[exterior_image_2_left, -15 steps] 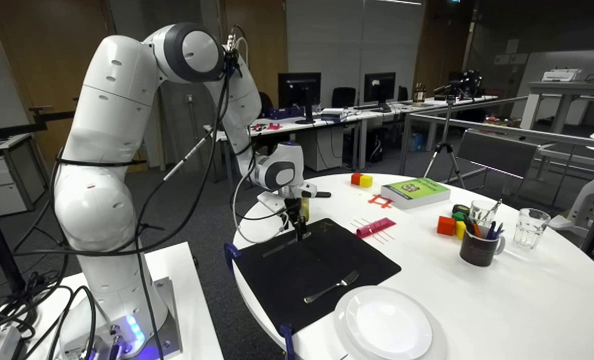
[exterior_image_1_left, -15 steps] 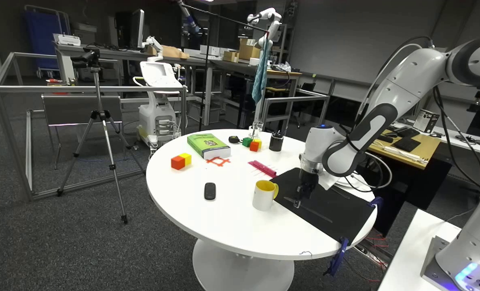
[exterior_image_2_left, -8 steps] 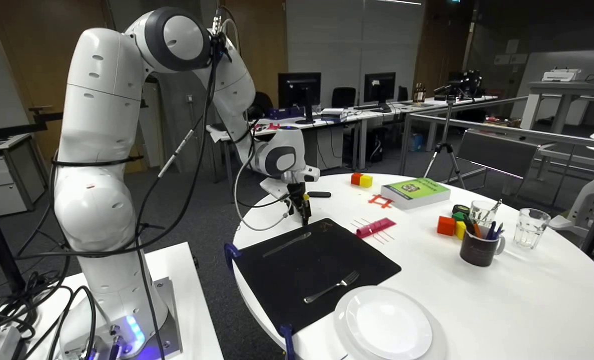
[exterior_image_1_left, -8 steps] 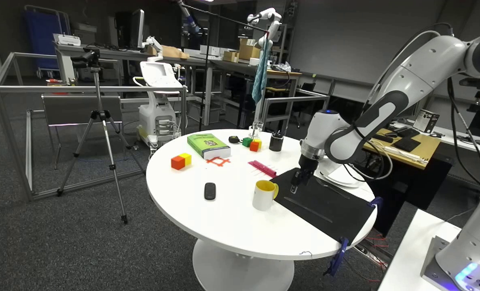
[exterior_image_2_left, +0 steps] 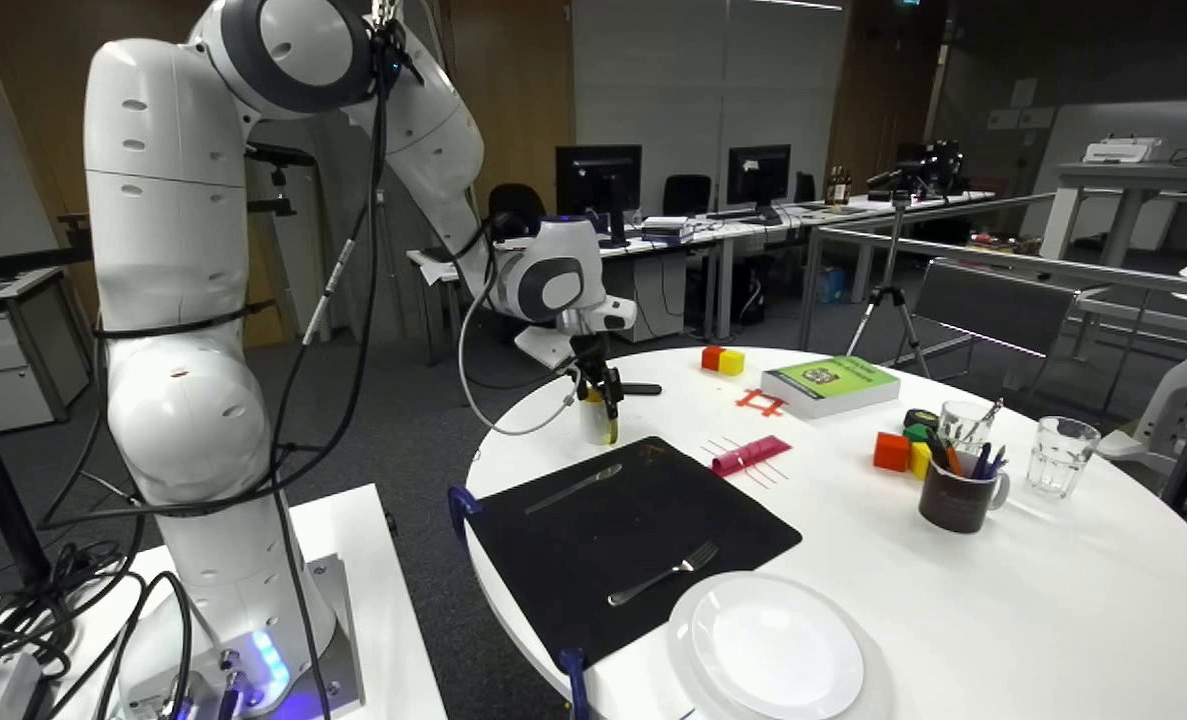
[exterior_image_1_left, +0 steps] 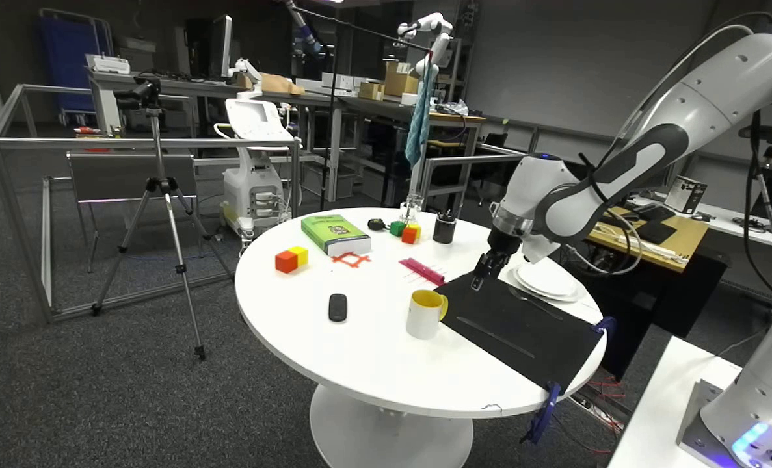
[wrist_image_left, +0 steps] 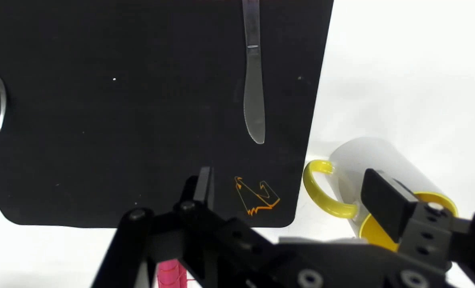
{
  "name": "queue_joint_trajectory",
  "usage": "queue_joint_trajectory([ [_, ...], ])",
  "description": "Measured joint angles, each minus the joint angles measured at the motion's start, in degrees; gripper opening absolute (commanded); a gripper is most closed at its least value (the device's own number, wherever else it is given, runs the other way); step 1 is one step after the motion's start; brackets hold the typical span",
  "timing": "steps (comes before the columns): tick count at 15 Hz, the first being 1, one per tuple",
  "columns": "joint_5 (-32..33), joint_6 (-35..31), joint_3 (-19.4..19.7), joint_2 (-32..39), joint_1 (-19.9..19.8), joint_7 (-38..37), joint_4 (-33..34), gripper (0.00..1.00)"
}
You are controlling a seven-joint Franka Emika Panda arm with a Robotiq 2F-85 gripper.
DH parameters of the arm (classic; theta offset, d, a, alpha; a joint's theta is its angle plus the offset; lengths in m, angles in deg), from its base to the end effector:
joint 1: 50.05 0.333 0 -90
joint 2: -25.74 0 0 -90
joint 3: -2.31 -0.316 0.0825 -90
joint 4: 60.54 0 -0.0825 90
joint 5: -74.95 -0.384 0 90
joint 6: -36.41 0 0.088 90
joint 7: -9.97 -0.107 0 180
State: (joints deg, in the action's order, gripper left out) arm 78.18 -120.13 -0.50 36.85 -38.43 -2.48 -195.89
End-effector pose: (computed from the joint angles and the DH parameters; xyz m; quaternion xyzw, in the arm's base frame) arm 0.5109 0.1339 0.2629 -0.9952 -0.0411 -0.0877 0.0119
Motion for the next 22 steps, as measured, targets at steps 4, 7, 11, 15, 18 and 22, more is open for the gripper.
queue_joint_trajectory([
  [4,0.12,2.25,-0.01,-5.74,-0.53,0.65,-3.27,1.0],
  [7,0.15,4.12,-0.01,-10.15,-1.8,2.13,-5.55,1.0],
  [11,0.21,6.15,0.01,-15.79,-3.94,3.26,-8.55,1.0],
  [15,0.21,7.48,0.07,-20.59,-5.61,4.48,-11.4,1.0],
  [18,0.19,8.24,0.19,-23.8,-6.33,5.49,-13.46,1.0],
  [22,0.06,8.3,0.83,-27.93,-6.65,7.88,-16.5,1.0],
])
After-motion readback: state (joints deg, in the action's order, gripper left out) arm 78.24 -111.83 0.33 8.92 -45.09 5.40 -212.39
